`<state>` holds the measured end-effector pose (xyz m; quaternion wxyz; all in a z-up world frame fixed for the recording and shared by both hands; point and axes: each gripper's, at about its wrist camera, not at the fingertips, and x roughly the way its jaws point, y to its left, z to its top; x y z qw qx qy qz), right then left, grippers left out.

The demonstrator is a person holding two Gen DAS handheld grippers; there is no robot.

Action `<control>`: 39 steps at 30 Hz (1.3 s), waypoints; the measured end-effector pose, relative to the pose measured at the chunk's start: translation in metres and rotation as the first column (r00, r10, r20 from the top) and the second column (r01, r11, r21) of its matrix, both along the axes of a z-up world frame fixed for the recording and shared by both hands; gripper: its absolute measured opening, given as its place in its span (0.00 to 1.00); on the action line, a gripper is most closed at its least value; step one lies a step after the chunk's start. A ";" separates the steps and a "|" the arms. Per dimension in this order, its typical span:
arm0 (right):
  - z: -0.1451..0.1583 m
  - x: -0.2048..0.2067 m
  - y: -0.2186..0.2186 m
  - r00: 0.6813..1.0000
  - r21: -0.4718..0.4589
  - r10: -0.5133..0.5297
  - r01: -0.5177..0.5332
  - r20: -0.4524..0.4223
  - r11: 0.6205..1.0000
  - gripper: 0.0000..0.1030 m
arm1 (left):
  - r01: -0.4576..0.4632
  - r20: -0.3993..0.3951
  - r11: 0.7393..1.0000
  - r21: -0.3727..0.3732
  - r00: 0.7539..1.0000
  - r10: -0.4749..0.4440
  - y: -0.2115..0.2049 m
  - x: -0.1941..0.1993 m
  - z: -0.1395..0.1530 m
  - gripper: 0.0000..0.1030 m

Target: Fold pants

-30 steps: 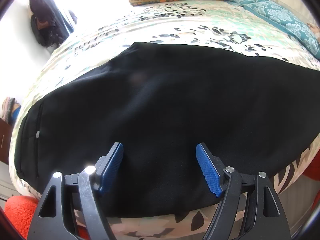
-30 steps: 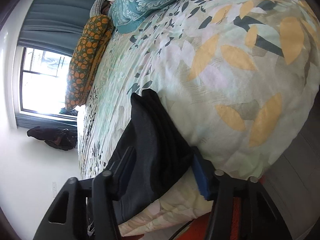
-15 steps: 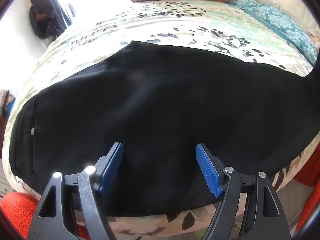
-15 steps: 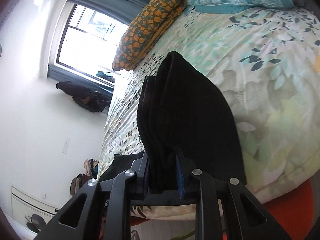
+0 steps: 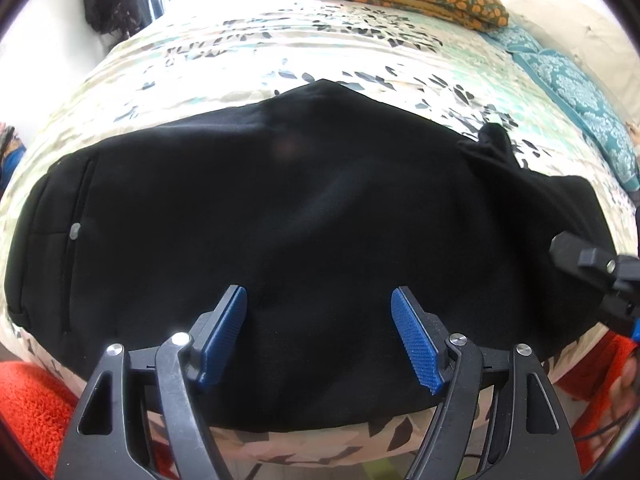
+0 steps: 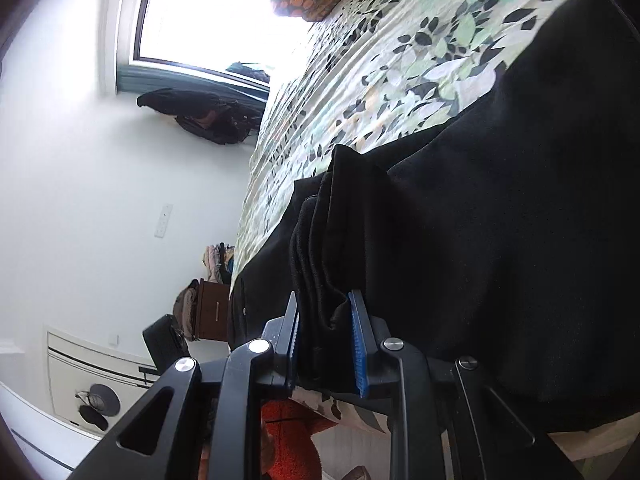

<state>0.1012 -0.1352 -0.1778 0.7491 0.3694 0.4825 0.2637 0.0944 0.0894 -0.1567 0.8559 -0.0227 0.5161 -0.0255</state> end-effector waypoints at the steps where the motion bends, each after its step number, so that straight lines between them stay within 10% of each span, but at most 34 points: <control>1: -0.002 -0.001 0.012 1.000 -0.036 0.028 -0.028 0.012 0.999 0.22 | -0.010 -0.002 1.000 -0.015 1.000 0.010 0.003 0.001 0.000 0.75; 6: -0.007 -0.004 0.041 0.993 -0.189 0.104 -0.092 0.053 0.978 0.36 | -0.045 -0.001 0.996 -0.080 0.999 0.045 0.014 0.003 0.004 0.75; 10: 0.019 -0.022 0.051 0.966 -0.340 0.239 -0.195 0.094 0.920 0.85 | -0.032 0.038 0.986 -0.166 0.999 0.039 0.024 -0.003 0.020 0.75; 15: 0.057 -0.074 0.017 0.916 -0.534 0.355 -0.208 0.188 0.819 0.86 | 0.219 0.141 0.936 -0.276 0.972 -0.186 -0.010 -0.022 0.052 0.73; 19: 0.058 -0.104 -0.029 0.941 -0.559 0.262 -0.101 0.215 0.823 0.89 | 0.327 0.112 0.913 -0.245 0.945 -0.308 -0.056 -0.018 0.045 0.60; 21: 0.053 -0.107 -0.048 0.962 -0.533 0.188 -0.054 0.200 0.844 0.89 | 0.338 0.050 0.916 -0.215 0.941 -0.335 -0.074 -0.011 0.033 0.34; 27: 0.065 -0.100 -0.062 0.964 -0.492 0.099 0.038 0.248 0.870 0.89 | 0.294 -0.029 0.938 -0.183 0.952 -0.304 -0.083 -0.002 0.015 0.33; 29: 0.065 -0.098 -0.062 0.964 -0.500 0.096 0.042 0.248 0.865 0.89 | 0.297 -0.025 0.937 -0.184 0.952 -0.306 -0.085 -0.002 0.015 0.10; 37: 0.069 -0.077 -0.102 0.966 -0.637 -0.085 0.226 0.245 0.737 0.89 | 0.271 -0.014 0.947 -0.171 0.961 -0.277 -0.059 -0.020 0.030 0.09; 39: 0.057 -0.062 -0.105 0.977 -0.622 -0.072 0.185 0.202 0.761 0.89 | 0.263 -0.037 0.951 -0.166 0.962 -0.272 -0.059 -0.017 0.020 0.09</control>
